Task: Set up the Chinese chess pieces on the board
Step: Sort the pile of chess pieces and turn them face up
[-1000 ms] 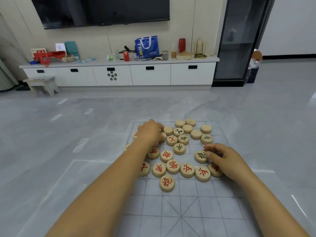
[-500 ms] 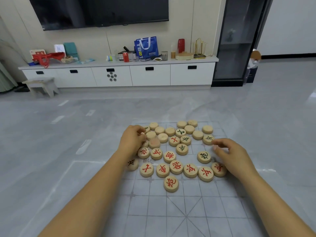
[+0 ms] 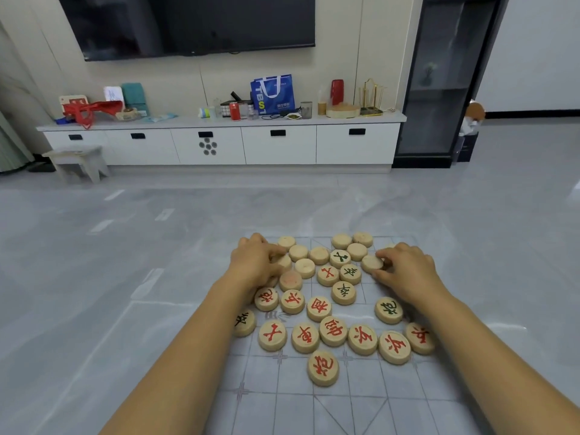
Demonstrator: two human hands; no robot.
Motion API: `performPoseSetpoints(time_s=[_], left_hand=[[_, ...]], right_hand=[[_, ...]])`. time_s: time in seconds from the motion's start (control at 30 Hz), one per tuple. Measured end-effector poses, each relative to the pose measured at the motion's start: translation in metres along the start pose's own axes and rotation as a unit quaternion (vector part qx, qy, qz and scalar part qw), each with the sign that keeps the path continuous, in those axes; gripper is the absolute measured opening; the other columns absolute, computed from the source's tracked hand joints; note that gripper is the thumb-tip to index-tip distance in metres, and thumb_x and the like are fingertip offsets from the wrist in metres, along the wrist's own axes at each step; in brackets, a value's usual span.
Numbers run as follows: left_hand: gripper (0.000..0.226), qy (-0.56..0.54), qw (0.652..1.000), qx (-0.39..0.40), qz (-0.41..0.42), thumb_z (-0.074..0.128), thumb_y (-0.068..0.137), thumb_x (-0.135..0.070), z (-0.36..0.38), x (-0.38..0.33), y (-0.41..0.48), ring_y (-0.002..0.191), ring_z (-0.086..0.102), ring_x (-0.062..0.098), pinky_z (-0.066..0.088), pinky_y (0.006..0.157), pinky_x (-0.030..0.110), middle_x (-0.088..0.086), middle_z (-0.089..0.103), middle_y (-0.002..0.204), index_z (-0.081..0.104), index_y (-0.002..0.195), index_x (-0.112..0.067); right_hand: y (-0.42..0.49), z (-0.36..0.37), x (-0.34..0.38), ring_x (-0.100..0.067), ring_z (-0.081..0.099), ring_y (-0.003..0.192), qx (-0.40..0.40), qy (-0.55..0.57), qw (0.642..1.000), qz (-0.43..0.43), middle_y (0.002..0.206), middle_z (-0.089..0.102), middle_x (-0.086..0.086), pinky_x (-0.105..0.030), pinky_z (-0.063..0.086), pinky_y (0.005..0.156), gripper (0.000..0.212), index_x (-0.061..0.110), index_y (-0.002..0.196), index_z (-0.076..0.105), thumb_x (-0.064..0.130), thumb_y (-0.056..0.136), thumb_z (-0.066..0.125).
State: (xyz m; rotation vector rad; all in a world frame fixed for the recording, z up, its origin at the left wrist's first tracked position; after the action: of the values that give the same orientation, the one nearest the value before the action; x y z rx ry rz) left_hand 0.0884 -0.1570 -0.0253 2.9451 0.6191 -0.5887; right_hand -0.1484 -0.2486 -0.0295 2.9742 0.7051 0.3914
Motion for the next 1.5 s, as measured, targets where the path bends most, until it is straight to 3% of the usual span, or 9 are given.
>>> performPoseSetpoints(time_s=[0.2,0.3,0.43,0.57,0.73,0.9,1.17,1.37,1.5], left_hand=[[0.035,0.124,0.991,0.016,0.044,0.059,0.084,-0.027,-0.004,-0.019,0.01,0.109,0.049,0.027,0.037,0.082,0.031,0.006,0.051,0.12,0.057,0.119,-0.025],[0.027,-0.091,0.994,-0.053,0.003,0.065,0.08,-0.02,-0.012,-0.012,-0.01,0.087,0.056,0.02,0.045,0.07,0.029,0.003,0.057,0.102,0.057,0.106,-0.018],[0.028,-0.38,0.92,-0.089,-0.043,0.074,0.075,-0.014,-0.022,-0.003,-0.06,0.076,0.058,0.014,0.046,0.061,0.024,-0.003,0.058,0.092,0.054,0.095,-0.015],[0.031,-0.458,0.882,-0.086,-0.064,0.073,0.075,-0.008,-0.024,0.003,-0.102,0.075,0.059,0.012,0.044,0.061,0.02,-0.004,0.056,0.098,0.054,0.097,-0.02],[0.035,-0.471,0.872,-0.09,-0.099,0.069,0.075,0.004,-0.008,0.012,-0.136,0.081,0.063,0.015,0.049,0.07,0.019,0.005,0.064,0.103,0.059,0.105,-0.011],[0.034,-0.298,0.94,-0.149,-0.068,0.075,0.073,-0.011,-0.003,0.011,-0.142,0.083,0.056,0.004,0.039,0.065,0.01,0.0,0.059,0.102,0.06,0.102,-0.019],[0.04,-0.262,0.945,-0.174,-0.092,0.076,0.072,-0.015,-0.002,0.023,-0.132,0.078,0.049,0.004,0.034,0.064,0.009,-0.001,0.05,0.098,0.064,0.111,-0.016],[0.041,-0.16,0.971,-0.155,-0.084,0.072,0.077,-0.028,0.001,0.019,-0.122,0.107,0.05,0.022,0.043,0.094,0.04,0.002,0.059,0.111,0.063,0.116,-0.02],[0.04,-0.098,0.985,-0.124,-0.073,0.066,0.082,-0.033,0.001,0.015,-0.122,0.114,0.045,0.019,0.037,0.097,0.038,-0.004,0.057,0.122,0.059,0.121,-0.027]], right_hand=[[0.005,-0.001,0.003,-0.024,0.044,0.117,0.032,0.001,0.999,-0.022,0.121,0.051,-0.004,-0.037,0.031,0.093,0.046,0.028,0.127,0.05,0.044,0.084,0.056],[-0.006,-0.005,0.002,-0.021,0.051,0.101,0.0,0.138,0.99,-0.013,0.113,0.052,-0.003,-0.033,0.04,0.087,0.035,0.019,0.118,0.055,0.03,0.085,0.059],[-0.034,-0.013,-0.008,-0.018,0.055,0.088,-0.063,0.333,0.94,0.035,0.104,0.055,-0.001,-0.026,0.041,0.072,0.023,0.019,0.102,0.046,0.012,0.085,0.059],[-0.065,-0.018,-0.006,-0.012,0.06,0.093,-0.014,0.515,0.855,0.064,0.107,0.056,0.001,-0.013,0.047,0.065,0.034,0.017,0.107,0.047,-0.001,0.083,0.061],[-0.098,-0.015,-0.008,-0.008,0.06,0.102,0.01,0.577,0.811,0.1,0.114,0.062,0.005,-0.024,0.047,0.074,0.032,0.023,0.106,0.057,0.0,0.083,0.062],[-0.106,-0.017,-0.012,-0.005,0.05,0.097,-0.015,0.482,0.874,0.067,0.11,0.055,0.005,-0.022,0.039,0.083,0.036,0.035,0.096,0.059,0.01,0.075,0.073],[-0.094,-0.008,-0.018,-0.016,0.054,0.096,-0.003,0.394,0.913,0.101,0.114,0.057,-0.004,-0.03,0.045,0.078,0.036,0.022,0.114,0.059,0.012,0.08,0.068],[-0.086,-0.009,-0.027,-0.02,0.056,0.102,-0.016,0.342,0.932,0.122,0.12,0.058,-0.008,-0.035,0.046,0.088,0.041,0.012,0.121,0.056,0.008,0.081,0.066],[-0.086,-0.01,-0.031,-0.024,0.056,0.106,-0.029,0.279,0.951,0.129,0.121,0.058,-0.009,-0.038,0.045,0.092,0.043,0.014,0.122,0.056,0.011,0.081,0.066]])
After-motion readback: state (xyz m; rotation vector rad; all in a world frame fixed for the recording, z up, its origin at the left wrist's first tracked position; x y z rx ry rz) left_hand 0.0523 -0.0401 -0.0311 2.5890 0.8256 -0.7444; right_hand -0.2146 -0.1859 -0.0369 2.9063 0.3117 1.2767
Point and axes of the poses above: each hand's wrist, its own y-axis towards the middle knuckle, its own z-axis out of the palm, x = y × z, the point moved 2 cm from there along y, towards the middle knuckle
